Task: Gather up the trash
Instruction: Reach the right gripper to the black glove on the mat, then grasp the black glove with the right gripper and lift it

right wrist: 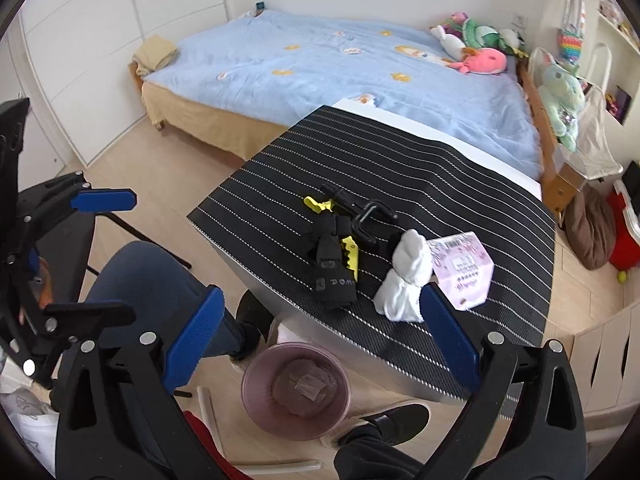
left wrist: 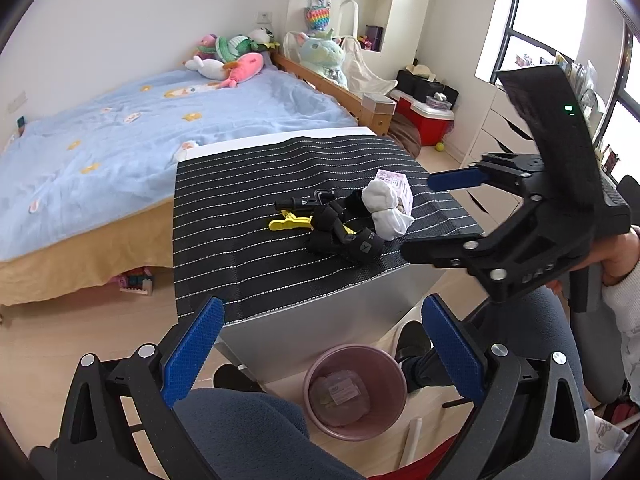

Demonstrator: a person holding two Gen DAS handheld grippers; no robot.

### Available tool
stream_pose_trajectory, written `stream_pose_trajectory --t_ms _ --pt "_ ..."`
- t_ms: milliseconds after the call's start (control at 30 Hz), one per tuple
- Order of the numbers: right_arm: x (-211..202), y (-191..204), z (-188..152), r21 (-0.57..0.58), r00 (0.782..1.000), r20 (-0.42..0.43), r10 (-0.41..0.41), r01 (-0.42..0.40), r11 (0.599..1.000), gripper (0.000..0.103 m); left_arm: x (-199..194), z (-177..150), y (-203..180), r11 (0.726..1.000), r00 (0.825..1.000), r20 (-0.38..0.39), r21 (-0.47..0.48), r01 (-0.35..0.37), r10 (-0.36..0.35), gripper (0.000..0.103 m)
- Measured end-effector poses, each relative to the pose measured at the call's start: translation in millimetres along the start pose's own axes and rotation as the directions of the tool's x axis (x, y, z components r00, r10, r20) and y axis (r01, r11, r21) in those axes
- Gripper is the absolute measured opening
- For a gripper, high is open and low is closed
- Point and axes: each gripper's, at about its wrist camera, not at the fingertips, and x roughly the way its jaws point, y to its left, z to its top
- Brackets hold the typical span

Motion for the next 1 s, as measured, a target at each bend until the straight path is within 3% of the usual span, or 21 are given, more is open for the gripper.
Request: stream_pose_trajectory --t_ms 267,333,600,867,1000 --pt "45.0 -0.7 16.2 -0.040 0.995 -0.098 0.022 -0.026 0.999 0.094 0.3 -3.9 9.5 1.000 1.000 -0.006 -0.020 0.001 -0.001 0.095" --pt "54.0 -0.1 16.7 -0.046 0.992 -0.121 0.025 -0.031 0.998 0.085 0.6 -4.5 11.7 1.000 1.000 -0.007 -0.026 0.001 -0.001 0.095" --pt "81.4 -3.3 11.6 -0.065 0.984 -0.178 0.002 -0.014 0.998 0.067 1.7 -7.1 16.9 0.999 1.000 -0.008 -0.043 0.008 -0.008 0.095" --pt "85.9 -6.1 2.8 -0.072 0.982 -0.184 -0.037 0.024 0.997 0.035 5.8 -8.2 18.6 0.998 1.000 -0.017 -0.052 0.017 -0.018 0.095" --pt "82.7 -7.4 -0.1 -0.073 0.985 -0.168 -0.038 0.026 0.997 0.030 6.6 -8.2 17.9 0.998 1.000 -0.018 -0.052 0.017 -0.018 0.095"
